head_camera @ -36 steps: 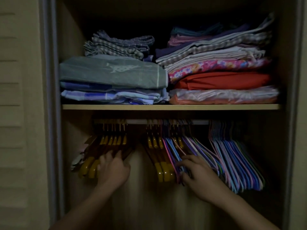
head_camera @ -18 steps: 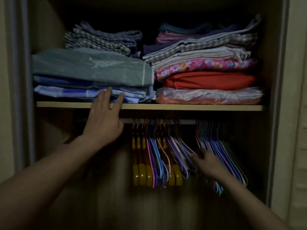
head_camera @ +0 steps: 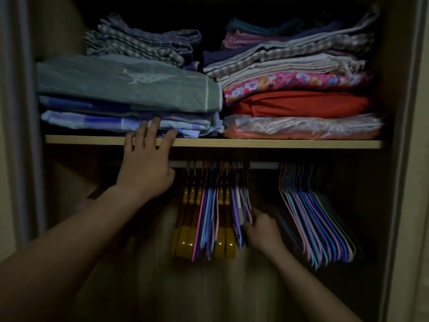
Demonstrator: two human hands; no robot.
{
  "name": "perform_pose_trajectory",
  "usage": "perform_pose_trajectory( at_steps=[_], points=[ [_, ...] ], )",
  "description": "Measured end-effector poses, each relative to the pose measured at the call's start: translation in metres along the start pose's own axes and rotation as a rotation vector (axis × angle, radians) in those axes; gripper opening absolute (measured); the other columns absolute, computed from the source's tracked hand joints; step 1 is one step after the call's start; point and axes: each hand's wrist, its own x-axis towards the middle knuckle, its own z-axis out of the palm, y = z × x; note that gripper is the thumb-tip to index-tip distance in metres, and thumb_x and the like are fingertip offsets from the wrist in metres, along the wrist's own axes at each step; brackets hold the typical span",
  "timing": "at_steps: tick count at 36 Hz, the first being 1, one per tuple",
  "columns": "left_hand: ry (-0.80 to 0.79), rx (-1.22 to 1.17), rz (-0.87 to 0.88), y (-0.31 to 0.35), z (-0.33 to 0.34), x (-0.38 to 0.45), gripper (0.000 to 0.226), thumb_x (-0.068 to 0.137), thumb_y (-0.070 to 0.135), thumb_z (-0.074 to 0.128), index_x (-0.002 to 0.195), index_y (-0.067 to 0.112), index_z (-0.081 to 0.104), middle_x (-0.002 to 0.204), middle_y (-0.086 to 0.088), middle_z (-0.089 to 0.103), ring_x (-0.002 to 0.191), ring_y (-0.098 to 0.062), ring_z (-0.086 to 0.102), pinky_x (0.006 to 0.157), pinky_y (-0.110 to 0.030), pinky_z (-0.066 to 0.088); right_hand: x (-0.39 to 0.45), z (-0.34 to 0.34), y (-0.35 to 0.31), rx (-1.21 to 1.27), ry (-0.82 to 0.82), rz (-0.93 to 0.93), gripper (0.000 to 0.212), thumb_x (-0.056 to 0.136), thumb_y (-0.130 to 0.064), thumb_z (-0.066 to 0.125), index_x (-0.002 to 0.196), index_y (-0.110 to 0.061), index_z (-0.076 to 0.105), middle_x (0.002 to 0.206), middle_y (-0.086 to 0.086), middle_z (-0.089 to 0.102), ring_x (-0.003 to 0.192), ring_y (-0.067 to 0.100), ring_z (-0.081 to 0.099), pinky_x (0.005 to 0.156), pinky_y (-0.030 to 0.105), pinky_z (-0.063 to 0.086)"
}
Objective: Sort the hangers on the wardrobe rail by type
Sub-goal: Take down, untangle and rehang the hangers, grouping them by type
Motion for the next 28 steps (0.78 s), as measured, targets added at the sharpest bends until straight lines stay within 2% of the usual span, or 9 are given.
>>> perform_pose_trajectory(
  at_steps=[5, 8, 13, 18, 21, 23, 25, 27, 28],
  points=[
    [0.072, 0.004, -0.005, 0.001, 0.002, -0.002, 0.082, 0.074, 0.032, 0.068, 0.148, 0.019, 0.035, 0.146, -0.025, 0.032, 0.131, -0.044, 0.034, 0.113, -0.057, 0.026, -0.006, 0.013, -0.024, -0.037, 0.022, -0.022, 0.02, 0.091, -0.027, 0.06, 0.108, -0.016, 0.061, 0.096, 0.011, 0.07, 0.091, 0.031, 0.067, 0.074, 0.032, 0.052],
    [0.104, 0.008, -0.006, 0.001, 0.004, -0.001, 0.079, 0.073, 0.032, 0.067, 0.145, 0.017, 0.039, 0.13, -0.025, 0.044, 0.12, -0.042, 0.041, 0.108, -0.055, 0.031, -0.007, 0.02, -0.027, -0.029, 0.025, -0.02, 0.017, 0.092, -0.025, 0.061, 0.107, -0.017, 0.061, 0.091, 0.007, 0.069, 0.084, 0.026, 0.068, 0.072, 0.033, 0.055],
    [0.115, 0.015, 0.006, -0.001, 0.006, -0.001, 0.079, 0.072, 0.033, 0.067, 0.144, 0.016, 0.04, 0.126, -0.024, 0.046, 0.118, -0.041, 0.043, 0.106, -0.054, 0.032, -0.01, 0.019, -0.03, -0.032, 0.022, -0.039, 0.012, 0.092, -0.02, 0.06, 0.104, -0.022, 0.058, 0.086, 0.003, 0.065, 0.074, 0.019, 0.062, 0.064, 0.027, 0.046],
    [0.116, 0.004, 0.012, -0.002, 0.005, -0.002, 0.078, 0.074, 0.033, 0.066, 0.145, 0.017, 0.039, 0.128, -0.022, 0.046, 0.12, -0.04, 0.042, 0.107, -0.054, 0.032, -0.007, 0.02, -0.033, -0.009, -0.003, -0.028, 0.022, 0.092, -0.018, 0.059, 0.113, -0.022, 0.063, 0.087, 0.003, 0.067, 0.078, 0.02, 0.067, 0.069, 0.033, 0.056],
    [0.112, 0.0, 0.016, -0.003, 0.004, -0.003, 0.077, 0.075, 0.034, 0.065, 0.145, 0.018, 0.038, 0.129, -0.022, 0.046, 0.122, -0.04, 0.042, 0.107, -0.053, 0.031, -0.004, 0.021, -0.034, 0.058, -0.052, -0.017, 0.031, 0.09, -0.019, 0.06, 0.121, -0.021, 0.062, 0.092, 0.007, 0.069, 0.084, 0.024, 0.068, 0.077, 0.044, 0.059],
    [0.111, -0.004, 0.019, -0.003, 0.003, -0.003, 0.076, 0.077, 0.034, 0.065, 0.146, 0.019, 0.037, 0.13, -0.021, 0.046, 0.123, -0.039, 0.042, 0.108, -0.052, 0.031, -0.005, 0.021, -0.034, 0.104, -0.071, -0.012, 0.029, 0.089, -0.018, 0.061, 0.118, -0.021, 0.063, 0.089, 0.008, 0.07, 0.08, 0.025, 0.069, 0.075, 0.047, 0.059],
    [0.111, -0.007, 0.024, -0.004, 0.002, -0.004, 0.076, 0.077, 0.034, 0.066, 0.146, 0.019, 0.037, 0.13, -0.021, 0.046, 0.122, -0.038, 0.042, 0.108, -0.051, 0.031, -0.008, 0.019, -0.036, 0.15, -0.075, -0.028, 0.024, 0.089, -0.02, 0.061, 0.113, -0.02, 0.064, 0.087, 0.007, 0.071, 0.072, 0.022, 0.069, 0.067, 0.038, 0.06],
    [0.107, -0.01, 0.029, -0.005, 0.001, -0.005, 0.077, 0.078, 0.033, 0.066, 0.147, 0.019, 0.036, 0.13, -0.02, 0.046, 0.123, -0.038, 0.042, 0.108, -0.051, 0.031, -0.013, 0.017, -0.038, 0.23, -0.076, -0.042, 0.02, 0.094, -0.027, 0.061, 0.113, -0.022, 0.062, 0.089, 0.005, 0.071, 0.065, 0.016, 0.066, 0.052, 0.024, 0.054],
    [0.104, -0.011, 0.032, -0.006, 0.0, -0.006, 0.077, 0.078, 0.033, 0.066, 0.147, 0.019, 0.036, 0.131, -0.02, 0.046, 0.123, -0.038, 0.042, 0.109, -0.05, 0.032, -0.015, 0.016, -0.037, 0.288, -0.066, -0.056, 0.02, 0.096, -0.032, 0.061, 0.112, -0.022, 0.063, 0.088, 0.007, 0.072, 0.062, 0.017, 0.066, 0.049, 0.022, 0.05]
  ],
)
